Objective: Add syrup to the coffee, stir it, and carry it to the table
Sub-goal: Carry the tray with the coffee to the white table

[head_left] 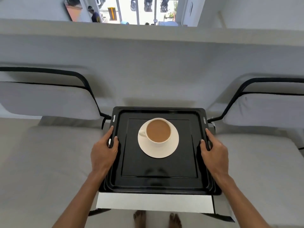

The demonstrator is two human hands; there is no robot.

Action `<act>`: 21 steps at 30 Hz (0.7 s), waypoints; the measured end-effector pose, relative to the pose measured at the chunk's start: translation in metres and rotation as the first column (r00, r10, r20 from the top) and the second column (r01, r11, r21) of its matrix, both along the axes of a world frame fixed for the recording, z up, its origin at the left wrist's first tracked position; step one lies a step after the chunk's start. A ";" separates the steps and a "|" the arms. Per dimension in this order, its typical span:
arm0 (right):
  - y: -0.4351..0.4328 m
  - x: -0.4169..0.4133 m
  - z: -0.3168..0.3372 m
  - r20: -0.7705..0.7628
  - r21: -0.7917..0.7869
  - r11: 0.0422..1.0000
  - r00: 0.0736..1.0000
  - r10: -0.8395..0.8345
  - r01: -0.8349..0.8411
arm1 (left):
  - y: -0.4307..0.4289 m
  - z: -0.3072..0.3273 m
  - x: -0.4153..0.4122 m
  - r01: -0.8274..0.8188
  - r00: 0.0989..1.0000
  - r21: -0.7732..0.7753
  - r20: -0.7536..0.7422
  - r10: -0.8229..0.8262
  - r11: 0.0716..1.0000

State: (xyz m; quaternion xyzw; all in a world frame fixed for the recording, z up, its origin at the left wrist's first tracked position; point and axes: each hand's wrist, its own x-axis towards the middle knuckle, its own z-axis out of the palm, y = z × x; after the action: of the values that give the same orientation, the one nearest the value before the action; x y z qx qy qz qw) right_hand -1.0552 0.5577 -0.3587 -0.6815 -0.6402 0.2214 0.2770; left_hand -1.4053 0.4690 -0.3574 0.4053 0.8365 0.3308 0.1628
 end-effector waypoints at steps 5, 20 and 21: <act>0.016 -0.015 -0.058 -0.012 -0.037 0.998 0.998 -0.060 0.059 | 0.018 -0.060 -0.016 0.017 1.000 -0.012 -0.018 -0.018 1.000; 0.055 -0.013 -0.213 -0.001 -0.064 0.994 0.996 -0.092 0.092 | 0.062 -0.216 -0.015 -0.048 0.998 -0.015 -0.038 0.048 0.999; 0.057 -0.012 -0.218 0.001 -0.059 0.994 0.996 -0.094 0.094 | 0.064 -0.220 -0.014 -0.051 0.998 -0.018 -0.040 0.050 0.999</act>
State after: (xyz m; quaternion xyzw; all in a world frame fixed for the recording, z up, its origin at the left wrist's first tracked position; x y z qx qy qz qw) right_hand -1.0671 0.6144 -0.5772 -0.7186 -0.6002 0.2276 0.2676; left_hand -1.4196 0.5329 -0.5776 0.3888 0.8527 0.3188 0.1416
